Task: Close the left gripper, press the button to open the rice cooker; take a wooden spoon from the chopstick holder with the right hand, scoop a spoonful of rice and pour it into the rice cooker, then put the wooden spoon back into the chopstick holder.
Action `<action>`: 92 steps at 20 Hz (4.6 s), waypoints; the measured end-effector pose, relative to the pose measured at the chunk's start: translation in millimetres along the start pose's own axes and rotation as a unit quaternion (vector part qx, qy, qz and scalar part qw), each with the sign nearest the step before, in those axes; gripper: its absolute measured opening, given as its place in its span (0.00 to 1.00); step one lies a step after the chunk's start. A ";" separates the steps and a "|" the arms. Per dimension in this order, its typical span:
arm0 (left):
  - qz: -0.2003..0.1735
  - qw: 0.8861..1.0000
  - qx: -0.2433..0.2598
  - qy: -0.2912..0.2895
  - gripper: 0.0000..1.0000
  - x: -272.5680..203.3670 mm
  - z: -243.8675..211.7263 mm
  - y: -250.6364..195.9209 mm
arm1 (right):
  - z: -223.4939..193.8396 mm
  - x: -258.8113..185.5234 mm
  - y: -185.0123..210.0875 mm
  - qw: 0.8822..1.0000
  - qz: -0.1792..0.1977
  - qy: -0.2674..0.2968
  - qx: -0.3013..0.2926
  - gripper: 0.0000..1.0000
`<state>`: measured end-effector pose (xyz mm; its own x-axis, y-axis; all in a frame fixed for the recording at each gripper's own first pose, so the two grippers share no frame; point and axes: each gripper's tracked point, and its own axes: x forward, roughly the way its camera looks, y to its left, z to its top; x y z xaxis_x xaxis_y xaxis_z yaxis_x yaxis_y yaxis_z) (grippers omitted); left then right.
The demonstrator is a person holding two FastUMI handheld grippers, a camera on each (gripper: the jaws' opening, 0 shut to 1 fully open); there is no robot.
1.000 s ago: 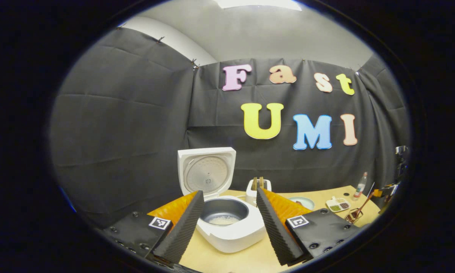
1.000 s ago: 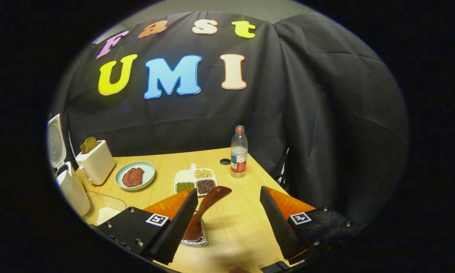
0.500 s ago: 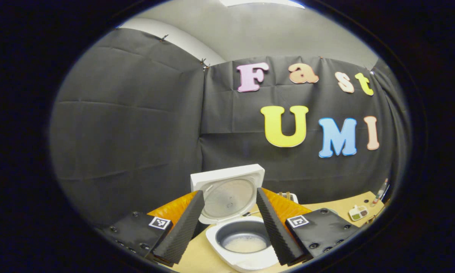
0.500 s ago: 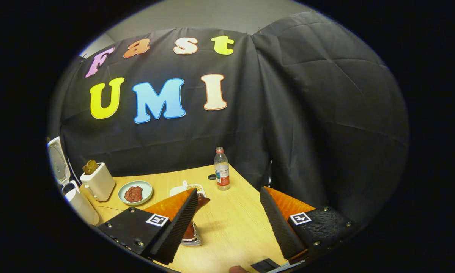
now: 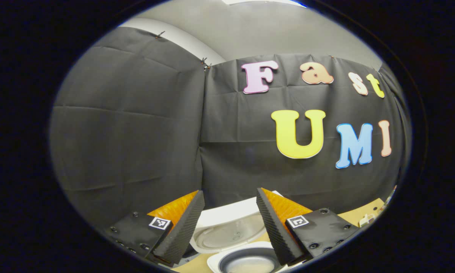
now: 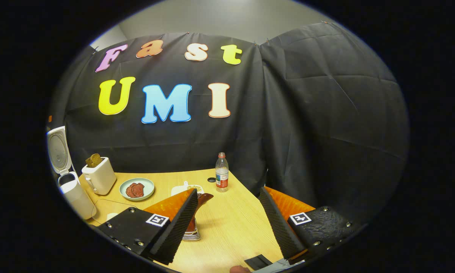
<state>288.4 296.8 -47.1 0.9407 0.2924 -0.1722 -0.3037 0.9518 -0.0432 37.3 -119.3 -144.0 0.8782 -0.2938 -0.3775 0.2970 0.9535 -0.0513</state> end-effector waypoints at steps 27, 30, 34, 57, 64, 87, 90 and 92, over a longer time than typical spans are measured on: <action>0.002 0.996 -0.008 0.089 0.97 46.7 -56.5 -25.0 | 10.5 -23.5 29.5 0.996 0.084 -0.011 0.004 1.00; -0.003 0.996 -0.010 0.089 0.94 23.2 -64.3 -39.4 | 10.4 -20.7 28.8 0.995 0.096 -0.010 0.004 1.00; -0.021 0.994 -0.023 0.103 0.96 -7.3 -81.5 -60.0 | 11.7 -19.4 22.1 0.994 0.106 -0.013 -0.001 1.00; -0.051 0.983 -0.011 0.176 0.98 -105.3 -214.2 -121.6 | 1.3 -16.9 25.2 0.991 0.136 -0.001 -0.004 1.00; -0.061 0.977 0.003 0.204 0.96 -110.9 -251.9 -131.3 | -3.5 -22.4 35.5 0.990 0.142 0.006 -0.012 1.00; -0.162 0.987 0.016 0.017 0.98 -241.6 -108.1 -162.4 | 48.8 -72.0 111.3 0.972 0.223 -0.067 0.004 1.00; -0.171 0.985 0.009 0.006 0.93 -283.8 -97.3 -166.1 | 50.4 -80.9 119.8 0.969 0.231 -0.089 0.007 1.00; -0.179 0.984 0.009 -0.004 0.93 -312.3 -93.0 -169.8 | 50.2 -86.1 118.4 0.969 0.224 -0.101 0.014 1.00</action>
<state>32.1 35.3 -77.4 0.9880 -0.0616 -0.1416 0.0504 0.9954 -0.0815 15.6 15.5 -71.2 0.9760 0.1404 -0.1663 -0.1246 0.9870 0.1019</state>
